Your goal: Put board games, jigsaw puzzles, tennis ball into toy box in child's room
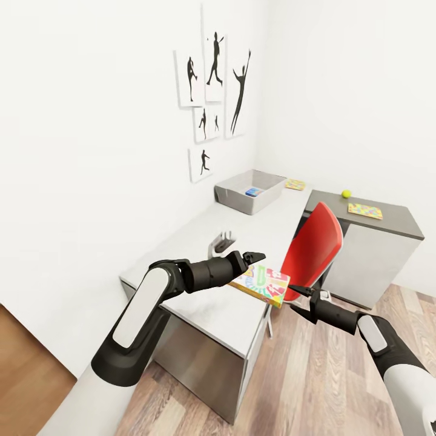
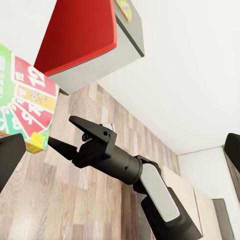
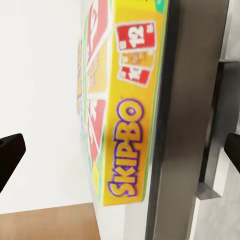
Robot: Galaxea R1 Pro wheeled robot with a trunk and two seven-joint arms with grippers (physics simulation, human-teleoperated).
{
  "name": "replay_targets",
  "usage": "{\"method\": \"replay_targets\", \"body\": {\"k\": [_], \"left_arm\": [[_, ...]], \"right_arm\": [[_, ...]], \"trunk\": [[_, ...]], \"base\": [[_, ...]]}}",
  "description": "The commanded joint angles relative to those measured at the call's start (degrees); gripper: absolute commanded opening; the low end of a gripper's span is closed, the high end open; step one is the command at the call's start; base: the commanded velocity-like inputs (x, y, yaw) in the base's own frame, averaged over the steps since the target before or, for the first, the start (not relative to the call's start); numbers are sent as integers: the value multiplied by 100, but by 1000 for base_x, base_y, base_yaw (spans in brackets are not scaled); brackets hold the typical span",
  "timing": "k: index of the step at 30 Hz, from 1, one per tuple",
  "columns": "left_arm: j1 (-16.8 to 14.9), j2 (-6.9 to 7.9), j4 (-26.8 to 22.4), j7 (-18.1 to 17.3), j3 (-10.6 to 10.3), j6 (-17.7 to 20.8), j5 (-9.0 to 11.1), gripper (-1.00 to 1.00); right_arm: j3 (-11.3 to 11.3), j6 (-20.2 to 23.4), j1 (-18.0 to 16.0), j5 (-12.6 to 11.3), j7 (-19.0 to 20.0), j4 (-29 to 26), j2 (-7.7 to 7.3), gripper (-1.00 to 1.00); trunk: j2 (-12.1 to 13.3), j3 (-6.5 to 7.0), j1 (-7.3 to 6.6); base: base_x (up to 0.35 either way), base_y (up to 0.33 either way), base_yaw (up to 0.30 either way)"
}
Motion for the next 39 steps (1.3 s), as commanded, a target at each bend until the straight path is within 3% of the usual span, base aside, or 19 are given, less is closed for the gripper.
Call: {"method": "replay_targets", "body": {"k": [1,39], "left_arm": [[-5,-2,-5,60,2,2,58,100],[-5,-2,-5,60,1,2,58,100]], "right_arm": [[-17,21,-5,28,30,6,0,100],[-20,19,-5,25,11,45,-32,100]], "trunk": [[-3,-6,0],[-3,-4,0]], "base": [[0,0,24],[0,0,9]]}}
